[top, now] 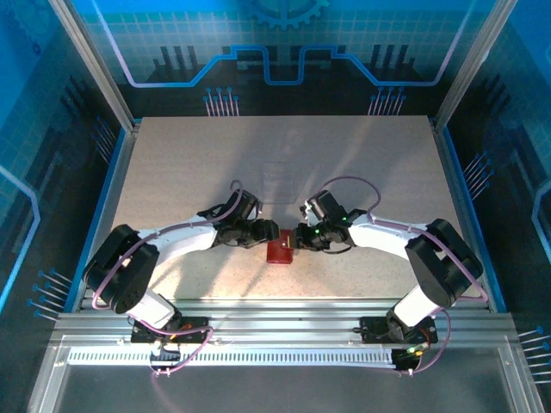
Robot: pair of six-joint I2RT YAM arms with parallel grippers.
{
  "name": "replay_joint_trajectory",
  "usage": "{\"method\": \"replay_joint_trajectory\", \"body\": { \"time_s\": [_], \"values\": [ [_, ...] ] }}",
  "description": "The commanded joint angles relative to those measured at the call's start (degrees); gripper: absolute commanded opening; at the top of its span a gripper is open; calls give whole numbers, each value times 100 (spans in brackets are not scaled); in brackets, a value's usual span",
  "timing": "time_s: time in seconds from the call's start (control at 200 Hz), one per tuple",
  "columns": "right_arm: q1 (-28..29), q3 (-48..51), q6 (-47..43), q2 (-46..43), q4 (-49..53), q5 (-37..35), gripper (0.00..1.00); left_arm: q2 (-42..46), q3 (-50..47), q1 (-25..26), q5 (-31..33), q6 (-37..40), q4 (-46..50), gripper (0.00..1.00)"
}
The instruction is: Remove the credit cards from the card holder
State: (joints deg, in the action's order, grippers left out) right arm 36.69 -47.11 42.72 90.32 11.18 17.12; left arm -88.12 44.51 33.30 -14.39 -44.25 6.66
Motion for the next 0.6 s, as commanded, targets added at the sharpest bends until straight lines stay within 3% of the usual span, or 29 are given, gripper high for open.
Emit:
{"method": "replay_joint_trajectory", "body": {
  "time_s": [0.0,0.185,0.59],
  "values": [
    [77,-376,-125,160,545,-260,27,-30,-294,-121,-582,-433,-712,44],
    [241,-933,-124,439,1029,-565,27,-52,-524,-209,-702,-534,-986,29],
    [774,-2046,-442,1117,2244,-1587,27,-296,-1095,-462,-1163,-889,-1905,11]
  ]
}}
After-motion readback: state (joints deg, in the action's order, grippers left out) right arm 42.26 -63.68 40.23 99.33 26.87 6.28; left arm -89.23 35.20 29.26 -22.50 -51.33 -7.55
